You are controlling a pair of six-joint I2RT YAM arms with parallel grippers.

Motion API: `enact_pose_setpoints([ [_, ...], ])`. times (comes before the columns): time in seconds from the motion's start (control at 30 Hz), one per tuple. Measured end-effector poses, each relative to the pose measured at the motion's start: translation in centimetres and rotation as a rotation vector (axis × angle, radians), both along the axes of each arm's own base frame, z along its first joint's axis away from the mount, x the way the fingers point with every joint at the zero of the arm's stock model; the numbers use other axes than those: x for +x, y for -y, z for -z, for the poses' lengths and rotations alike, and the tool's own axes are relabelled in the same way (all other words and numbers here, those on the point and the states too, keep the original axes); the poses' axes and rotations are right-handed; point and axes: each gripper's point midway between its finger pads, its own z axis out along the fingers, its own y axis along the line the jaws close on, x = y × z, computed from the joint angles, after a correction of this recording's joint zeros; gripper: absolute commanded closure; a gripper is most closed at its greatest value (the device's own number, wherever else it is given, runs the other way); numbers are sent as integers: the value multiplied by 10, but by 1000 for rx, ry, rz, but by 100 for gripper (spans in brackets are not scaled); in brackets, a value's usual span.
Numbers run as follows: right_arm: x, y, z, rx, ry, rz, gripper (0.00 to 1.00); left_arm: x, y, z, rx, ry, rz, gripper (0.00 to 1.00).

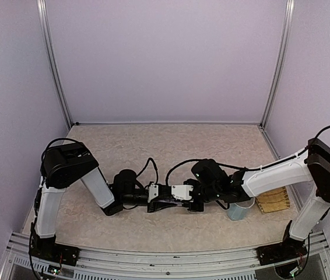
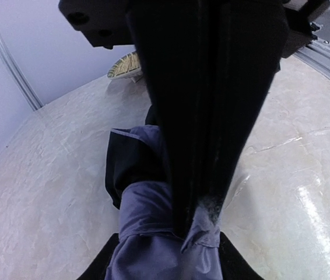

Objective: Put away the umbrella

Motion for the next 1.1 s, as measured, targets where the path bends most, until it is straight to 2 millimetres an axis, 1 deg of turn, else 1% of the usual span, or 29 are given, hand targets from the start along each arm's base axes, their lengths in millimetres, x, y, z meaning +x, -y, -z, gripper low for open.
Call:
enact_pose_setpoints([
  [0.03,0,0,0,-1,-1,-1,100,0,0,0,0,2,-1,92],
  [0.07,0,0,0,-1,-2,-1,100,1,0,1,1,6,-4,100],
  [0.13,0,1,1,-3,-2,2,100,4,1,0,1,22,-13,100],
  [0.23,1,1,1,-6,4,10,96,6,1,0,6,35,-22,100],
  [0.33,3,2,0,-7,6,22,90,8,1,0,7,29,-26,100],
  [0.43,5,3,1,-11,10,36,79,12,0,1,8,3,-38,100],
  [0.5,5,4,2,-16,10,42,76,17,0,0,9,-23,-47,100],
  [0.6,0,6,6,-36,-5,46,77,24,1,0,12,-58,-63,100],
  [0.7,-7,9,12,-57,-28,55,78,26,0,0,12,-88,-60,100],
  [0.73,-12,13,18,-76,-43,57,78,27,0,0,11,-96,-61,100],
  [0.83,-26,34,42,-165,-104,70,78,28,-2,0,8,-110,-63,100],
  [1.03,-27,39,41,-178,-141,111,78,29,-2,0,5,-132,-68,100],
  [1.1,-29,41,36,-170,-170,140,76,29,-3,-1,3,-145,-74,100],
])
